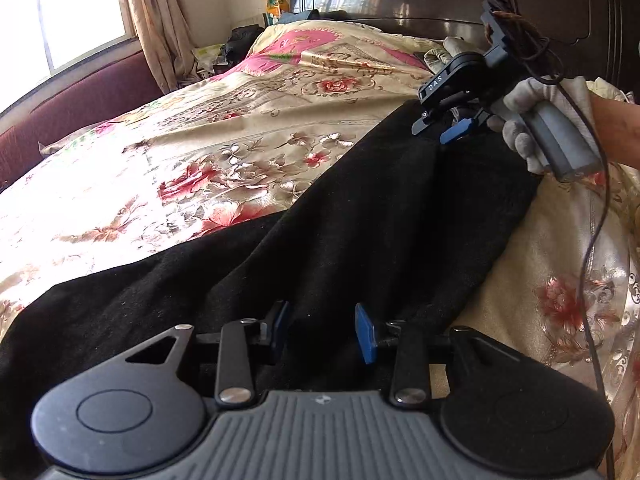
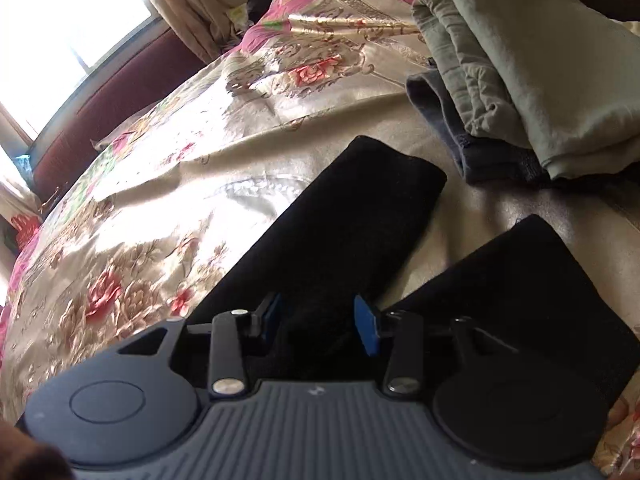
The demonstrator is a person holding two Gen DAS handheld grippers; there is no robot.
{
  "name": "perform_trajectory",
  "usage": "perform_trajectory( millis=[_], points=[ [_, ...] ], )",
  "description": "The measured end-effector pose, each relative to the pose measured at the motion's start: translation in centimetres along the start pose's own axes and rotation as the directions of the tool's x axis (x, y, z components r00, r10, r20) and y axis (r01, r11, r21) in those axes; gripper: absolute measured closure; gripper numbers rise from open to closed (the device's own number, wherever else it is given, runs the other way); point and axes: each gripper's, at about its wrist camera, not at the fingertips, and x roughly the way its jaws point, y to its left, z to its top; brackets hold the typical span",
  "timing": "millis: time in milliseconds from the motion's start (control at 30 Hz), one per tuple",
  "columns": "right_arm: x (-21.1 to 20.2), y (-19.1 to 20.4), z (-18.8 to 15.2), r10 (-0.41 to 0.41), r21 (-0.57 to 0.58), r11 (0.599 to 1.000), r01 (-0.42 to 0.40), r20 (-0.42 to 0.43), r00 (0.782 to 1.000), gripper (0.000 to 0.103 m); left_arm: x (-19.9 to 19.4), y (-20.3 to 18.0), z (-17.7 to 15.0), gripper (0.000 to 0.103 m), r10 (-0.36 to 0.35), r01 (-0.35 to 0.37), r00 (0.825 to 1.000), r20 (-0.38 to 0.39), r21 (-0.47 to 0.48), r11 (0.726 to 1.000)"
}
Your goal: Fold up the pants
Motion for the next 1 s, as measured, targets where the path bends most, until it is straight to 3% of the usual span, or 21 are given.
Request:
perform_trajectory(
  millis=[133,333,667,733,767,1000],
  points=[
    [0.4,-1.6,0.5,0.003,0.118,0.993,-0.004,0.011,1.000,0.064,0.3,0.2,0.1,0.053,-0.004,0.004,1.000,-0.003,-0.010,1.000],
    [-1.4,-2.9,0.1,-0.073,0.141,0.988,0.061,0.075,0.995,0.062,0.5,-0.1,0.2,0.053,-0.006,0.006,1.000,0.000,0.000,1.000],
    [1.4,-2.9,1.4,0.024,0.213,0.976,-0.039,0.073,0.997,0.060,1.1,-0.2,0.5,0.053,-0.011,0.011,1.000,-0.015,0.006,1.000],
    [1.9,-3.3,1.6,0.020,0.237,0.971,-0.035,0.065,0.998,0.083,1.2,-0.3,0.6,0.053,-0.009,0.009,1.000,-0.018,0.012,1.000],
    [2.0,-3.7,1.7,0.030,0.257,0.965,-0.044,0.061,0.998,0.099,1.1,-0.3,0.6,0.053,-0.008,0.008,1.000,-0.018,0.013,1.000],
    [-0.6,-5.1,2.1,0.126,0.249,0.957,-0.150,0.111,0.986,0.100,1.0,-0.4,0.5,0.053,-0.004,0.004,1.000,-0.020,0.013,1.000]
  ],
)
